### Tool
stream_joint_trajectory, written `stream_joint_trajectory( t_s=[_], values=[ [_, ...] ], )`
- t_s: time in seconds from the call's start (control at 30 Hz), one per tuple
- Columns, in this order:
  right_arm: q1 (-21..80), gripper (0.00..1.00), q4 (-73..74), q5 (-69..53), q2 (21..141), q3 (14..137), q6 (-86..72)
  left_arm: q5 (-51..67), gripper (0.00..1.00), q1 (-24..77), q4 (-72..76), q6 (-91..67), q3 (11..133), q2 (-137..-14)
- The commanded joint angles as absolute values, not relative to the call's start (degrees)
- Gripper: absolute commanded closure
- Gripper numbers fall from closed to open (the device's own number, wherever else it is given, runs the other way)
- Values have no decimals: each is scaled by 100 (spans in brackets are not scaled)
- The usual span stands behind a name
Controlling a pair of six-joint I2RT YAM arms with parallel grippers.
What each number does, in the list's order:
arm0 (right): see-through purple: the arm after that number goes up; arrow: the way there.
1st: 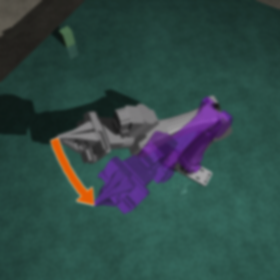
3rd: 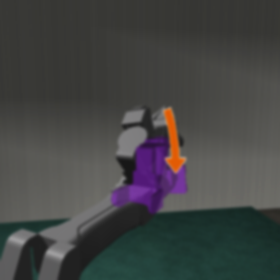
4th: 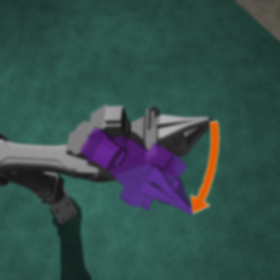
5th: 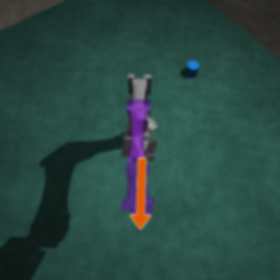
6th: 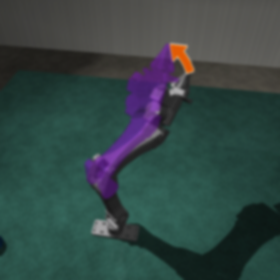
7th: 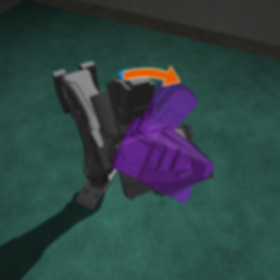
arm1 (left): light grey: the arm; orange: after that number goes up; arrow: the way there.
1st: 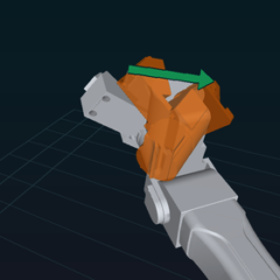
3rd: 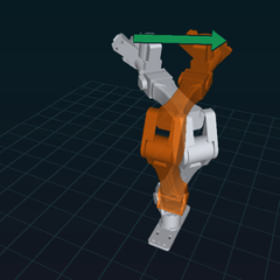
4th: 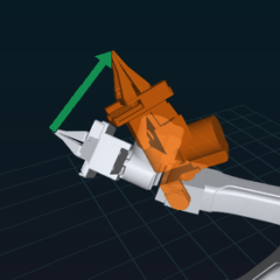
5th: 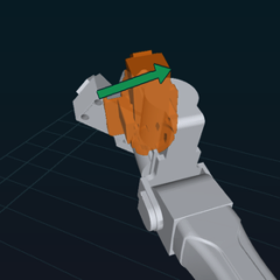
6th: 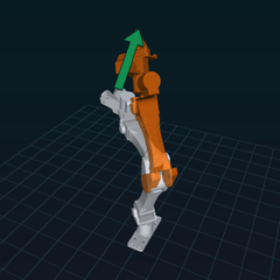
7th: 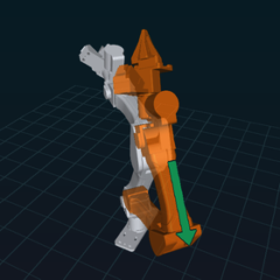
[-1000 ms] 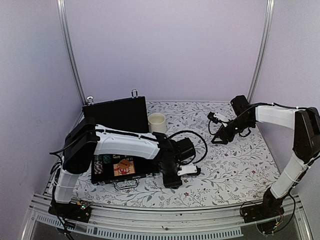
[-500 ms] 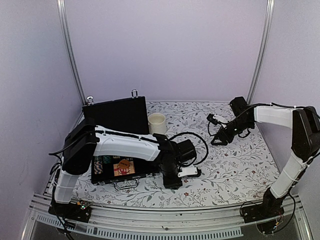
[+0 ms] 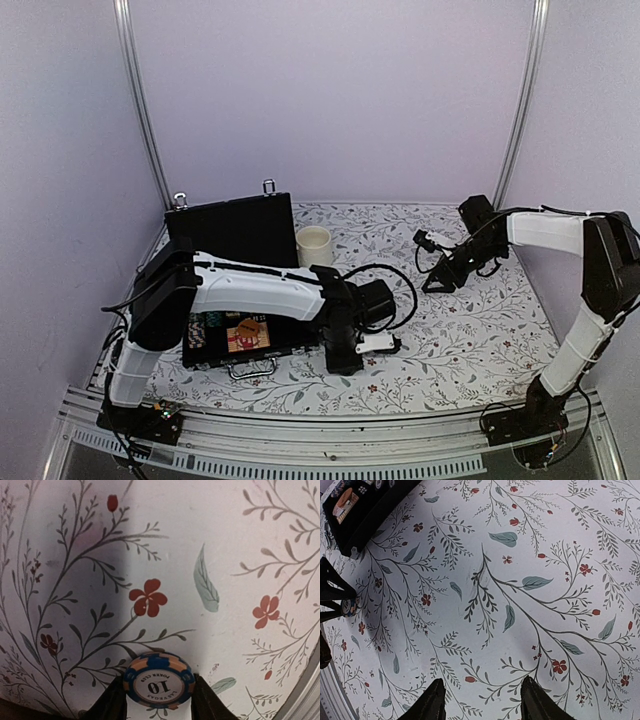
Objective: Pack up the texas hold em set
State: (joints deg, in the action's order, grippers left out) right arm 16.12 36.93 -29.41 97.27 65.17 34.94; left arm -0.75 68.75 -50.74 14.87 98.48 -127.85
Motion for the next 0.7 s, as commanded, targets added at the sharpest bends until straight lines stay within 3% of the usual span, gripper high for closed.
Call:
stream_joint_trajectory(
  t_s=[0.0,0.37,0.67],
  values=[
    [1635,56,3798,-3120,9818,6618,3557,-2,52,6933,-5213,1474,9844,-12943],
    [1662,56,3857,-3136,9894,6631,3577,10,47,6925,-4888,1404,9801,-12982],
    [1724,56,3910,-3134,9983,6662,3603,57,57,6893,-4947,1411,9694,-13032]
  ],
)
